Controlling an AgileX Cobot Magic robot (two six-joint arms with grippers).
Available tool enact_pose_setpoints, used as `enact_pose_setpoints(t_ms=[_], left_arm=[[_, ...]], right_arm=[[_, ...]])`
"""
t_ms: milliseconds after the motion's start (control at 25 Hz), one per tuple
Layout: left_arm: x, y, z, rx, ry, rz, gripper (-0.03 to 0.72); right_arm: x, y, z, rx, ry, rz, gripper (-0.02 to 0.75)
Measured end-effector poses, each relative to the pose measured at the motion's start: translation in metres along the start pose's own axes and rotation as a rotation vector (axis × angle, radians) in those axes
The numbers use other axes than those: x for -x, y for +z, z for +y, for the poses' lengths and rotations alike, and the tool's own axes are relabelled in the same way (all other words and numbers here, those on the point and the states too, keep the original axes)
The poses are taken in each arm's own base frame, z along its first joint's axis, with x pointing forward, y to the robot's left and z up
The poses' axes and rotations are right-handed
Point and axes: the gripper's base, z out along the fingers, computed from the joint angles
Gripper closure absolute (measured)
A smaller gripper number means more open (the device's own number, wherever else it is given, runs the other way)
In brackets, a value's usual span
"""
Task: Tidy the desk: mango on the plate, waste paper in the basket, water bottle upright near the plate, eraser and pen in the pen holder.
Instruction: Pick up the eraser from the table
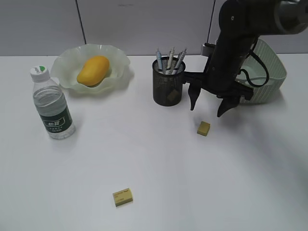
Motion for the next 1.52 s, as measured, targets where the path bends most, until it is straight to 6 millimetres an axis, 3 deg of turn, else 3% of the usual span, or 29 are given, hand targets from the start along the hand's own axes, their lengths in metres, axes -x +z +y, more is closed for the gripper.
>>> enact_pose_setpoints(t_ms=[320, 640, 1200, 1520], left_arm=[[0.000, 0.000, 0.000, 0.000, 0.000, -0.001, 0.190], [0.000, 0.000, 0.000, 0.000, 0.000, -0.001, 0.190], [0.000, 0.000, 0.000, 0.000, 0.000, -0.001, 0.190], [0.000, 0.000, 0.000, 0.000, 0.000, -0.001, 0.190]], right_arm=[[-0.003, 0.019, -0.003, -0.035, 0.005, 0.053, 0.189], [-0.015, 0.038, 0.007, -0.058, -0.032, 0.089, 0.196], [-0.014, 0.038, 0.007, -0.069, -0.044, 0.080, 0.230], [-0.014, 0.038, 0.007, -0.069, -0.044, 0.077, 0.302]])
